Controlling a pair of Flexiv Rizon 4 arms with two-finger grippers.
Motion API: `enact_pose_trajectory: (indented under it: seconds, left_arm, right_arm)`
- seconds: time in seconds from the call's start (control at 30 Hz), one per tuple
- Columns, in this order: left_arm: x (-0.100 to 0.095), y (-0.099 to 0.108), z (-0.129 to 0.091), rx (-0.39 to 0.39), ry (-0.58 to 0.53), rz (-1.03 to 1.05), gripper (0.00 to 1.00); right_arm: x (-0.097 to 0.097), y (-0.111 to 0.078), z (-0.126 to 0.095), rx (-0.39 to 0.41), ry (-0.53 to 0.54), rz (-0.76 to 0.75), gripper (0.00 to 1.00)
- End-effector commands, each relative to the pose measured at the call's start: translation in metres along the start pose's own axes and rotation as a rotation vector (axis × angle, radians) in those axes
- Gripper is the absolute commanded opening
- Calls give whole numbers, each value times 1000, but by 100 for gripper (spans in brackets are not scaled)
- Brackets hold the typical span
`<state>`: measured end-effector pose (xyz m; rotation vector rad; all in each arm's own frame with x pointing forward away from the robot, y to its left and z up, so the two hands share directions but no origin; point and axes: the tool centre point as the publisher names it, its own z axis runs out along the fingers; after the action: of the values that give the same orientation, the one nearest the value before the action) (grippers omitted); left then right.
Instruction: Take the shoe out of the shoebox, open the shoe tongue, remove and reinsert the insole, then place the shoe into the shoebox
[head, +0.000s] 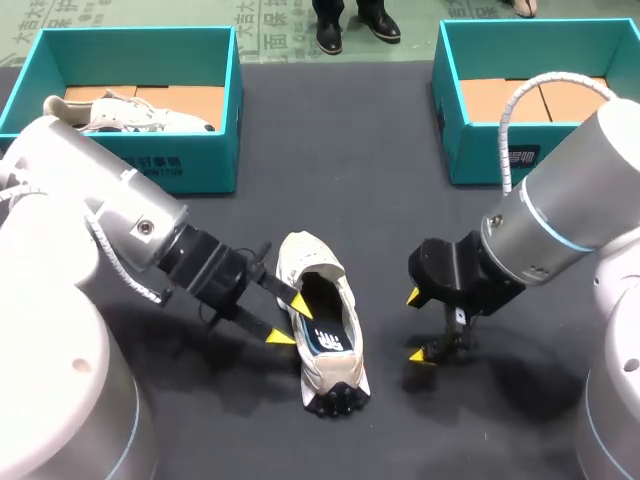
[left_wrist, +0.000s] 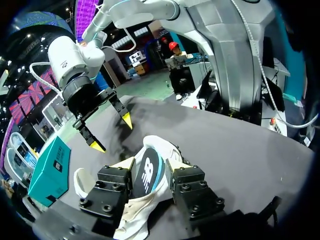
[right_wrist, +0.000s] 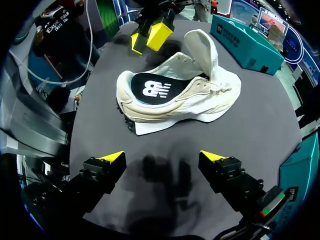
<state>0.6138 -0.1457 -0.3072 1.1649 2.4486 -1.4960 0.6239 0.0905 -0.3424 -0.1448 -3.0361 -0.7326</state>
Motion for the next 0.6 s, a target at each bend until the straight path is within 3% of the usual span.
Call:
enact_pose_trajectory:
  seconds: [0.03,0.4,0.6]
  left_arm:
    - [-5,-7,-13,-16,68,13,38]
    - [-26,-15,-39,-82,238,95,37]
    - [-33,-12,-41,-118,343,132,35]
  right_arm:
    - [8,-11,-19,-21,-9,-2,100]
    - [8,-11,-19,-21,-9,-2,100]
    - [11,-40,-47,-20,-35,-33,100]
